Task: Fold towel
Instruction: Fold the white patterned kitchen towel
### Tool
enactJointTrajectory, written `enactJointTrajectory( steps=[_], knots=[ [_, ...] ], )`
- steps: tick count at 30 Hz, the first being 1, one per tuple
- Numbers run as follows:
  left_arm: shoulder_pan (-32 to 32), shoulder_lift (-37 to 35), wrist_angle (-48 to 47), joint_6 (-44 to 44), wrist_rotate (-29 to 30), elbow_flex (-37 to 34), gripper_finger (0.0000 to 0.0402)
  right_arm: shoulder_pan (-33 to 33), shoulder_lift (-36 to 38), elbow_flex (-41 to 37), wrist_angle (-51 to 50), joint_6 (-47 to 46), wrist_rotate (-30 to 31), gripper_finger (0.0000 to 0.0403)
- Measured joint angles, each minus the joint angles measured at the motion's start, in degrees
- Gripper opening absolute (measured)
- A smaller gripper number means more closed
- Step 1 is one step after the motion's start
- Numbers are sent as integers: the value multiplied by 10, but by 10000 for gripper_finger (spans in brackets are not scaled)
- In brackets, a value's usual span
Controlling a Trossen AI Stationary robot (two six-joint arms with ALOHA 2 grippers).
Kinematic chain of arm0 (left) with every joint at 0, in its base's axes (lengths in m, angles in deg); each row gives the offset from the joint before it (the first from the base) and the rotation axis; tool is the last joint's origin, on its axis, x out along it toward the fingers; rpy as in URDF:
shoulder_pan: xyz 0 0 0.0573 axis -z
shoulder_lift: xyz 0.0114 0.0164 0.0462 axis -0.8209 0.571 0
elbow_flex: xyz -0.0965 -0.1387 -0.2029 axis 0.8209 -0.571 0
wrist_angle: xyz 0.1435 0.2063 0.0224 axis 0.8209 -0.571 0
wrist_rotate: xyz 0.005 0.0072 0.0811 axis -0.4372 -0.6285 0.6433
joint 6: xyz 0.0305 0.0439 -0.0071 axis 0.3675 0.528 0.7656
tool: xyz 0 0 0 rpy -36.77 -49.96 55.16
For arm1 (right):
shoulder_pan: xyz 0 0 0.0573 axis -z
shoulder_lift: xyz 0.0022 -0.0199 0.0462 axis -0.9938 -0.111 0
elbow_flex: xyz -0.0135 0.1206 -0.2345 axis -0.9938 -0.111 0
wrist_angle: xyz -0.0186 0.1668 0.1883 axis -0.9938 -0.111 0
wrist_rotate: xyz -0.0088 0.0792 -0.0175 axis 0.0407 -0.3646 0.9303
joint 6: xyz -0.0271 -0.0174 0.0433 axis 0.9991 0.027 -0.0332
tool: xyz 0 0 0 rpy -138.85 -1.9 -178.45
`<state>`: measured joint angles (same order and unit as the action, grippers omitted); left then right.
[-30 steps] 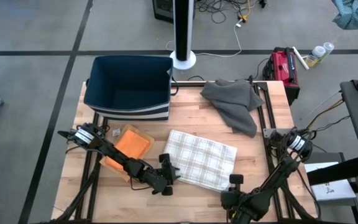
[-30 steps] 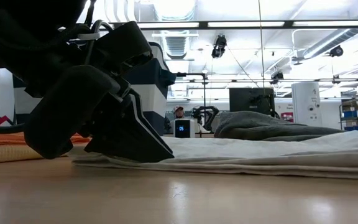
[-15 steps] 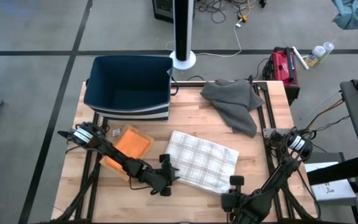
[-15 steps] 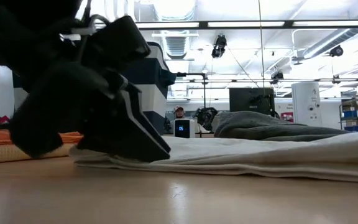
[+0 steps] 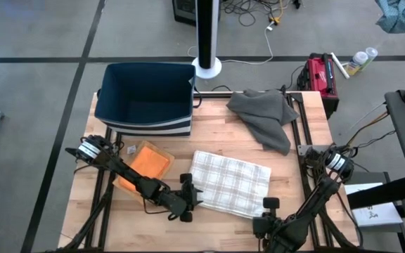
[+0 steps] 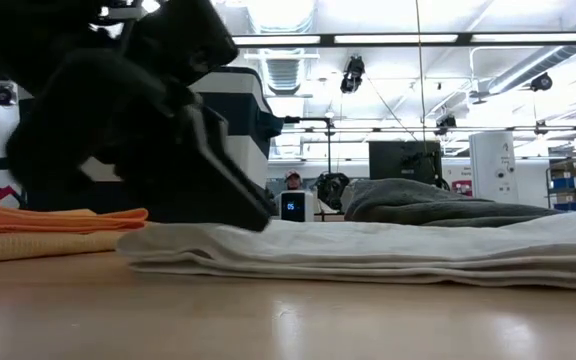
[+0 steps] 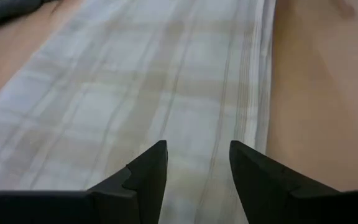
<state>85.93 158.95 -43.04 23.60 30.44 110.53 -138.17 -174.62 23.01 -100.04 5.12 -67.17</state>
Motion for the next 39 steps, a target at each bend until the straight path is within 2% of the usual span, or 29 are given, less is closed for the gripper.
enactJointTrajectory(
  steps=[4,8,15,20,26,39],
  knots=[
    [11,-27,-87,-37,-1,1,164,0,0,0,-12,-15,2,2],
    [31,-60,-193,-113,-1,1,159,0,0,0,-13,-26,3,2],
    [83,-82,-317,-236,-4,-8,152,0,0,0,-13,-26,4,2],
    [81,-78,-248,-282,26,-62,145,0,0,0,-13,-26,3,2],
    [68,-69,-76,-235,34,-123,133,0,0,0,-14,-26,4,2],
    [66,-73,-76,-190,70,-103,114,1,14,0,-41,-26,6,2]
  ],
)
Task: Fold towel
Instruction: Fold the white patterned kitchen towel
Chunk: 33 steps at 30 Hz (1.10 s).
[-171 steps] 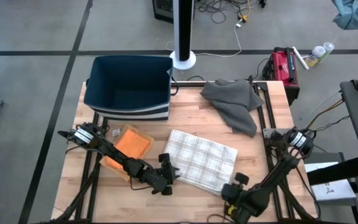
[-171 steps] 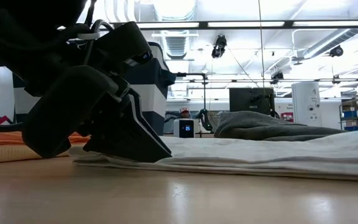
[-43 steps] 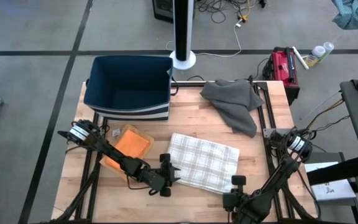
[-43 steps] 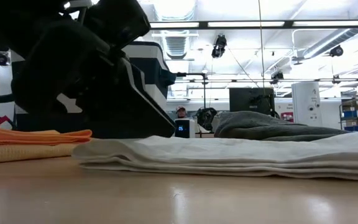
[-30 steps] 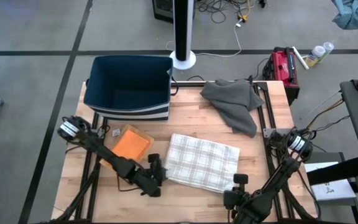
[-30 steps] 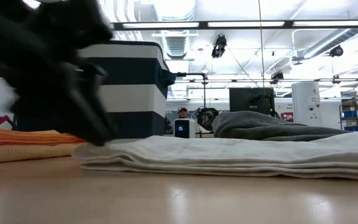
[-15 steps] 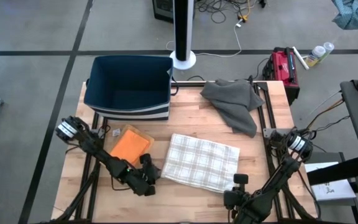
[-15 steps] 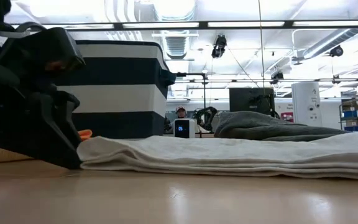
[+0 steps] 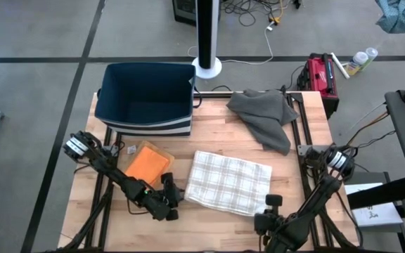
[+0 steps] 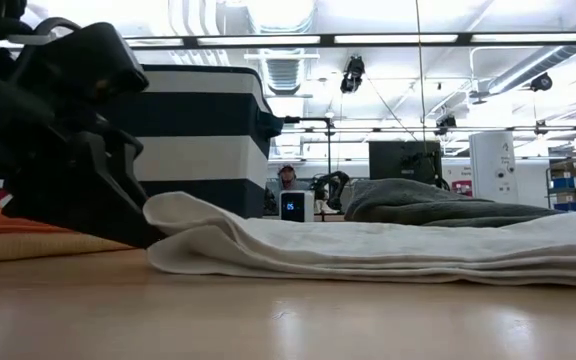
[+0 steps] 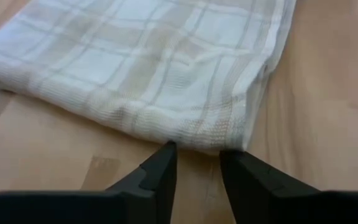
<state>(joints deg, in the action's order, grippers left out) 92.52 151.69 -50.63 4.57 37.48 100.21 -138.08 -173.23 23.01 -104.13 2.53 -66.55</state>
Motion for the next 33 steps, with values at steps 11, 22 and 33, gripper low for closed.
enactJointTrajectory(
  steps=[11,22,33],
  knots=[
    [-1,0,23,0,7,1,123,0,26,0,-15,-15,28,2],
    [-10,46,63,-21,6,-3,114,0,26,0,-17,-23,28,2],
    [-11,34,-15,-35,-1,-3,128,-6,25,0,-15,-29,27,2]
  ],
)
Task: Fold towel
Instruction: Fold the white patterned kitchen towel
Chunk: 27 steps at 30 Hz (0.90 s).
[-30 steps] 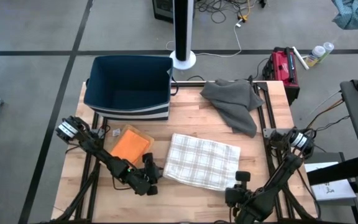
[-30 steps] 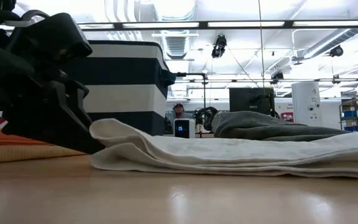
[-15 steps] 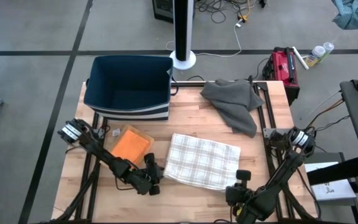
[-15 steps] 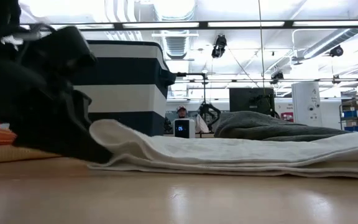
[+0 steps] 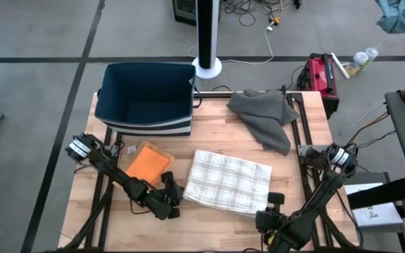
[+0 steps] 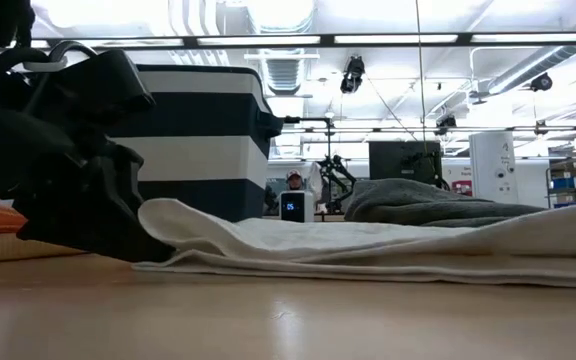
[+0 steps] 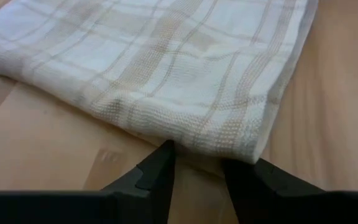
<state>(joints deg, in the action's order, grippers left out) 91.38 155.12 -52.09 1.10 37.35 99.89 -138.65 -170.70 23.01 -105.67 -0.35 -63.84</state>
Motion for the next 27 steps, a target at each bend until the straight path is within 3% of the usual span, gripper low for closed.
enactJointTrajectory(
  steps=[27],
  knots=[
    [0,-6,-7,5,-3,-3,135,-20,-27,-8,64,-20,6,2]
  ],
)
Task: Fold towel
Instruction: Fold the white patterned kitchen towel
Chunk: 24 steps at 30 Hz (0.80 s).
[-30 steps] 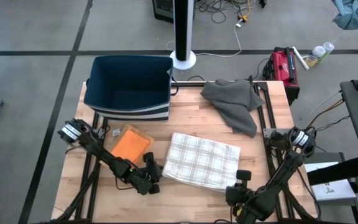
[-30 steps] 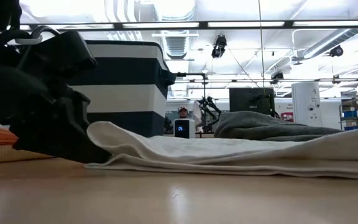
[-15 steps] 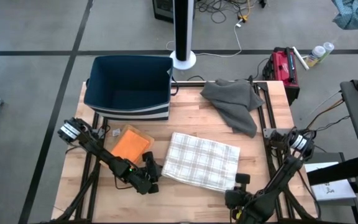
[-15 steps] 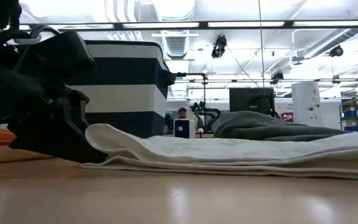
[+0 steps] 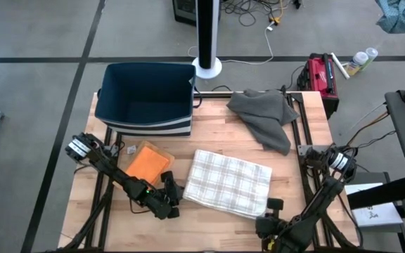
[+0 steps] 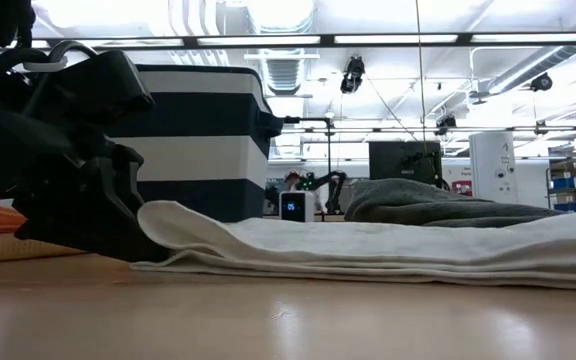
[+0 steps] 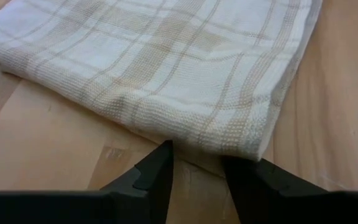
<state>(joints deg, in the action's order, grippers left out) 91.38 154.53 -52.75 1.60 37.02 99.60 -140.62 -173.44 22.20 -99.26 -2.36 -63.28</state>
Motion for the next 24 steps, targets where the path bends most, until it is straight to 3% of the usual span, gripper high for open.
enactJointTrajectory(
  steps=[10,24],
  knots=[
    [0,-2,1,0,0,0,126,0,0,-28,31,-20,1,3],
    [0,-26,-18,43,-14,5,148,0,0,-40,56,-28,8,4]
  ],
)
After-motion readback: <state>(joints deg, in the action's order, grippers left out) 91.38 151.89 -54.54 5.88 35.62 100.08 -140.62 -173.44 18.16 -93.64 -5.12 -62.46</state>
